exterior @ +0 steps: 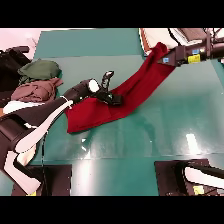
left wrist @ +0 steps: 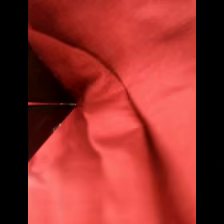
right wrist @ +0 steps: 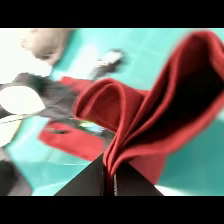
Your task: Fold the shirts.
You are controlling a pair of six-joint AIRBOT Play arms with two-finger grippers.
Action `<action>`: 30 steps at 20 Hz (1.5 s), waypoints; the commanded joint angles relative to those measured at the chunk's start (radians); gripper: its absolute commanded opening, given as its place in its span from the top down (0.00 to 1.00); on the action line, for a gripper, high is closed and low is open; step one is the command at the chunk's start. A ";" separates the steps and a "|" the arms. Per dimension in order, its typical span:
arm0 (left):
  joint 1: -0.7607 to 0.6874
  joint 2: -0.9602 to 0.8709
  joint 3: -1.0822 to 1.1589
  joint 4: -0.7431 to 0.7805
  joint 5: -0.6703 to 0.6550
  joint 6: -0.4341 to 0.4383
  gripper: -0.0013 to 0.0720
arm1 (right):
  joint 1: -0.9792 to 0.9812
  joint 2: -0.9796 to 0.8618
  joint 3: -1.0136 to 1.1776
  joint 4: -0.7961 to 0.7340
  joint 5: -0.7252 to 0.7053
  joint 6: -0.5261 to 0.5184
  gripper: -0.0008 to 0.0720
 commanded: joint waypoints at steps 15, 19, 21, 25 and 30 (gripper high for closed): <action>0.571 0.638 0.105 0.341 -0.220 0.012 0.95 | 0.893 -0.306 0.088 0.076 -0.676 0.027 0.56; 0.570 0.657 0.100 0.307 -0.280 0.034 0.95 | 0.776 -0.282 0.059 -0.053 -0.536 0.050 0.56; 0.570 0.655 0.093 0.282 -0.283 0.039 0.95 | 0.663 -0.218 -0.040 -0.157 -0.454 0.080 0.56; 0.570 0.655 0.093 0.262 -0.262 0.039 0.95 | 0.403 -0.139 -0.273 -0.307 -0.356 0.148 0.34; 0.471 0.655 0.083 0.259 -0.210 0.090 0.95 | 0.221 -0.259 -0.390 -0.174 -0.351 0.155 0.13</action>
